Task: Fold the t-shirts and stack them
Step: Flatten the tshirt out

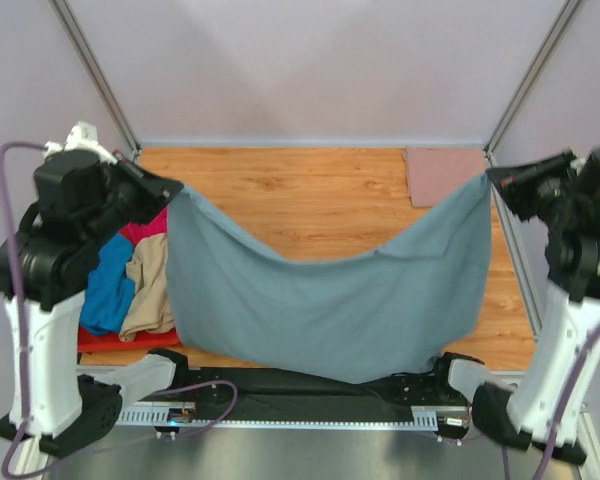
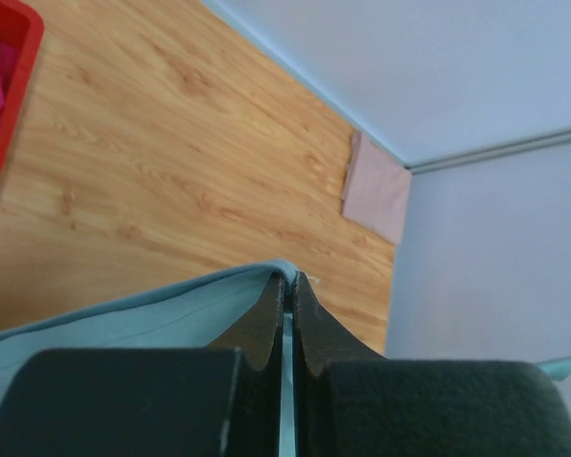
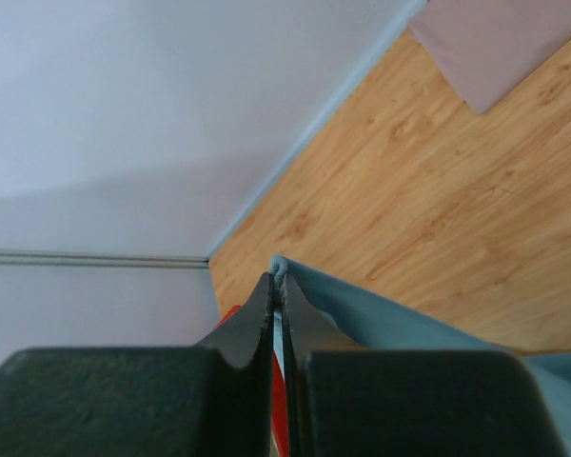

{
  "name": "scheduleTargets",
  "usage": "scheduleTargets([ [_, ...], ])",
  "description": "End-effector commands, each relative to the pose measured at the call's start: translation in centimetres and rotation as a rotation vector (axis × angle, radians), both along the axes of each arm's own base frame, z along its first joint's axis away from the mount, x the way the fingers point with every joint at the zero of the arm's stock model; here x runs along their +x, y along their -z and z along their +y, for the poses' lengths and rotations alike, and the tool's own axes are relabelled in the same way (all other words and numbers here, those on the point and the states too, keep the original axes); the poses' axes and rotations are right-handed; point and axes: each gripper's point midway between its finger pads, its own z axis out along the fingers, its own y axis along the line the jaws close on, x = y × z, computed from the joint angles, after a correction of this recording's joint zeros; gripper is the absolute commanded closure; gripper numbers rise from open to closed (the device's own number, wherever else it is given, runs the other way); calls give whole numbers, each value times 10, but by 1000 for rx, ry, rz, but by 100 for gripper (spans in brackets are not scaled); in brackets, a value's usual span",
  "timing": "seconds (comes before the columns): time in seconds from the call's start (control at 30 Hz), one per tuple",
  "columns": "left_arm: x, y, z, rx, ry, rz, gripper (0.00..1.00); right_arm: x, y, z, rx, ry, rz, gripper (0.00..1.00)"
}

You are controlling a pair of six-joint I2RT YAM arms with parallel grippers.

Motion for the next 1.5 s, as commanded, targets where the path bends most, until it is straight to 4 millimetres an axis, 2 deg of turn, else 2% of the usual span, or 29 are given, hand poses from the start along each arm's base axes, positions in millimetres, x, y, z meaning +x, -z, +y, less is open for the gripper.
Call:
scheduleTargets([
  [0.0, 59, -38, -1, 56, -44, -171, 100, 54, -59, -4, -76, -67, -176, 100],
  [0.03, 65, -43, -4, 58, -35, -181, 100, 60, -71, 0, -86, -105, -204, 100],
  [0.07, 73, -53, -7, 57, -33, -196, 100, 79, -76, -1, -91, -130, -212, 100],
  [0.1, 75, -59, -9, 52, -24, -210, 100, 70, -108, 5, -119, -150, -303, 100],
  [0.17, 79, -67, -12, 46, -16, -226, 100, 78, -123, 8, -119, -180, -335, 100],
  [0.2, 75, -78, -11, 36, -16, -253, 100, 69, -139, 10, -129, -182, -380, 100],
  [0.3, 64, -86, -7, 42, -19, -270, 100, 64, -147, 13, -108, -180, -410, 100],
  [0.33, 59, -86, -3, 46, -31, -264, 100, 71, -134, 12, -88, -188, -381, 100],
  [0.37, 51, -84, 0, 52, -34, -256, 100, 55, -150, 16, -104, -185, -451, 100],
  [0.43, 43, -83, 1, 56, -20, -260, 100, 47, -152, 15, -99, -163, -471, 100],
  [0.5, 30, -82, 2, 57, -7, -263, 100, 31, -160, 18, -122, -159, -498, 100],
  [0.63, 3, -90, 1, 33, 36, -297, 100, 1, -172, 26, -145, -167, -531, 100],
  [0.73, -24, -101, 4, 4, 55, -326, 100, -37, -180, 36, -147, -167, -572, 100],
  [0.8, -39, -107, 6, -11, 63, -346, 100, -50, -180, 37, -137, -153, -581, 100],
  [0.83, -48, -112, 8, -18, 68, -367, 100, -69, -184, 41, -135, -144, -611, 100],
  [0.87, -58, -115, 10, -22, 69, -379, 100, -76, -184, 41, -131, -135, -619, 100],
  [1.03, -89, -125, 17, -90, 57, -423, 100, -136, -197, 41, -158, -48, -738, 100],
  [1.13, -97, -120, 14, -115, 81, -405, 100, -159, -199, 35, -159, 10, -773, 100],
  [1.23, -93, -113, 10, -126, 90, -379, 100, -172, -201, 26, -155, 70, -801, 100],
  [1.33, -85, -120, 7, -135, 94, -394, 100, -176, -206, 13, -164, 125, -825, 100],
  [1.4, -79, -131, 8, -139, 78, -431, 100, -166, -206, 0, -164, 172, -814, 100],
  [1.43, -71, -132, 7, -135, 72, -431, 100, -161, -212, -2, -168, 178, -834, 100],
  [1.47, -63, -135, 8, -115, 62, -449, 100, -144, -207, -6, -173, 182, -809, 100],
])
